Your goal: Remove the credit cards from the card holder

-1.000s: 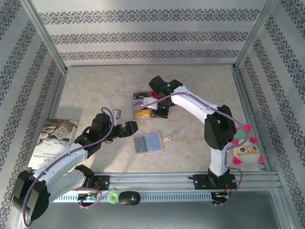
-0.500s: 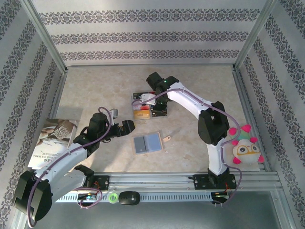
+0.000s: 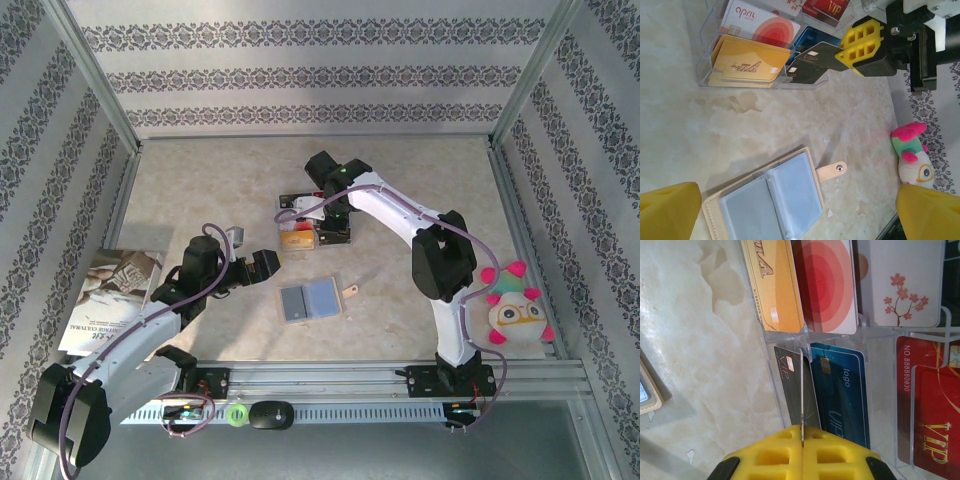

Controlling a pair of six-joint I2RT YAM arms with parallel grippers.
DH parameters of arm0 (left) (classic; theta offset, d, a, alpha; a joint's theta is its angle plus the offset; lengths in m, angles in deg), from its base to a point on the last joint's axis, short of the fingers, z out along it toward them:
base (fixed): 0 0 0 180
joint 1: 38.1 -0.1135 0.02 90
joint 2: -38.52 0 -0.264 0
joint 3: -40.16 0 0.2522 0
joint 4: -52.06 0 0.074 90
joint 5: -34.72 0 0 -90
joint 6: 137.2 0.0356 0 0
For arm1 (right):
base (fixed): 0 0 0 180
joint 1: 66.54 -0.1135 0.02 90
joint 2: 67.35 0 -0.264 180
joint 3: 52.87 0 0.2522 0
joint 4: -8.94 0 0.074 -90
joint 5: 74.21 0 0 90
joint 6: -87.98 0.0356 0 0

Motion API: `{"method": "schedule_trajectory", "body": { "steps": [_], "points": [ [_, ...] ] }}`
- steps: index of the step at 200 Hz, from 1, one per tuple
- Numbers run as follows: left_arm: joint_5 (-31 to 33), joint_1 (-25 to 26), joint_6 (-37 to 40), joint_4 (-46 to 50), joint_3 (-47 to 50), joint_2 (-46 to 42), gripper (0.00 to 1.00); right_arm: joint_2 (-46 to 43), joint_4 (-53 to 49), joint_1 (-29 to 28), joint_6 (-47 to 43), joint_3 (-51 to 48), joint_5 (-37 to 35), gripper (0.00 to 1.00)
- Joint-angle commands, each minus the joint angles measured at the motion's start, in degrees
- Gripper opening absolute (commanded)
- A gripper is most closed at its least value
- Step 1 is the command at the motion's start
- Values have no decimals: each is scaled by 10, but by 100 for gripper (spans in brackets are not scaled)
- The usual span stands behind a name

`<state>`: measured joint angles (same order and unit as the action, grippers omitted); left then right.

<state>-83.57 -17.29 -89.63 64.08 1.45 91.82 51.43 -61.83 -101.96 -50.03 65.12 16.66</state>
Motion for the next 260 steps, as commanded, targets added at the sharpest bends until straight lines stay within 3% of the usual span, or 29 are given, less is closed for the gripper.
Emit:
{"method": "schedule_trajectory", "body": {
  "steps": [1,171,260],
  "points": [
    [-6,-11,9,7,9,-8,100,-5,-2,-4,-2,-16,-2,1],
    [-18,-21,0,22,14,-19,100,10,56,-2,-24,-37,-33,14],
    [-18,-22,-6,43,14,-38,100,-3,137,-5,-20,-82,-64,20]
  ]
}}
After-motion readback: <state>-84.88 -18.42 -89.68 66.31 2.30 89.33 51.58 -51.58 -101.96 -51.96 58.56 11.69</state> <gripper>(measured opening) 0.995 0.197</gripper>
